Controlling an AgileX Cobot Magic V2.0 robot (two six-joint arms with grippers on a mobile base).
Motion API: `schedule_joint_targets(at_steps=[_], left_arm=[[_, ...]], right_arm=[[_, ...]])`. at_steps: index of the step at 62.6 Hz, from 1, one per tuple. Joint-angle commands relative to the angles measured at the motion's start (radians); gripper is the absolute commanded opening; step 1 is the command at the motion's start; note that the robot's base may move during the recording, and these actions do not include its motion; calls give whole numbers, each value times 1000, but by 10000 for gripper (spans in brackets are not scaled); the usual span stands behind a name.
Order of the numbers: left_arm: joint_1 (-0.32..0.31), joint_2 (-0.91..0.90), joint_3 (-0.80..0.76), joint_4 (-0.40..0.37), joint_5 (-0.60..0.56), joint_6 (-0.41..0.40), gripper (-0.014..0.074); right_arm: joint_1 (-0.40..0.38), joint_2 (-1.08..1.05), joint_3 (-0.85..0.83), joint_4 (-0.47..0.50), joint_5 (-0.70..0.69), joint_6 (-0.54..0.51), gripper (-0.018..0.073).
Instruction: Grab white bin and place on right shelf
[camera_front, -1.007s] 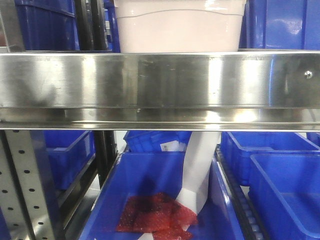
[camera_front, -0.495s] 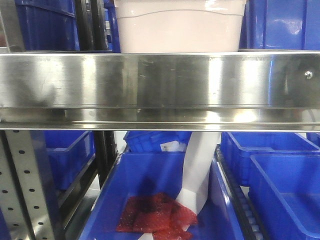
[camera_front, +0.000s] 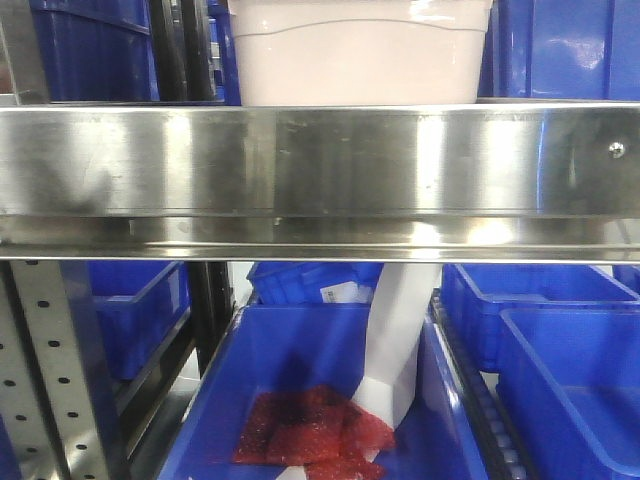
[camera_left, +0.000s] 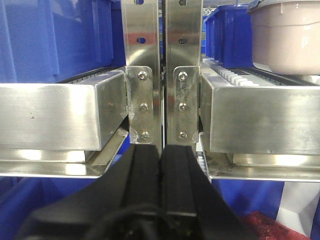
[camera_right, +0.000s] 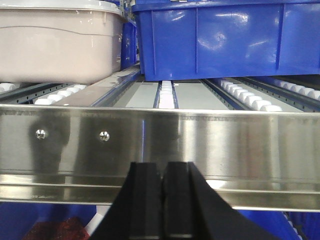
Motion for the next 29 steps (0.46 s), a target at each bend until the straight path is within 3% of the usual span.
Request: schedule_joint_targets(at_steps=[1,29], left_arm=[[0,-10,-2,-13,-90,-4,-117],[0,-10,-2,-13,-90,-4,-117]], right_arm=[[3,-19,0,-13,-80,-10,71],[3,-19,0,-13,-80,-10,71]])
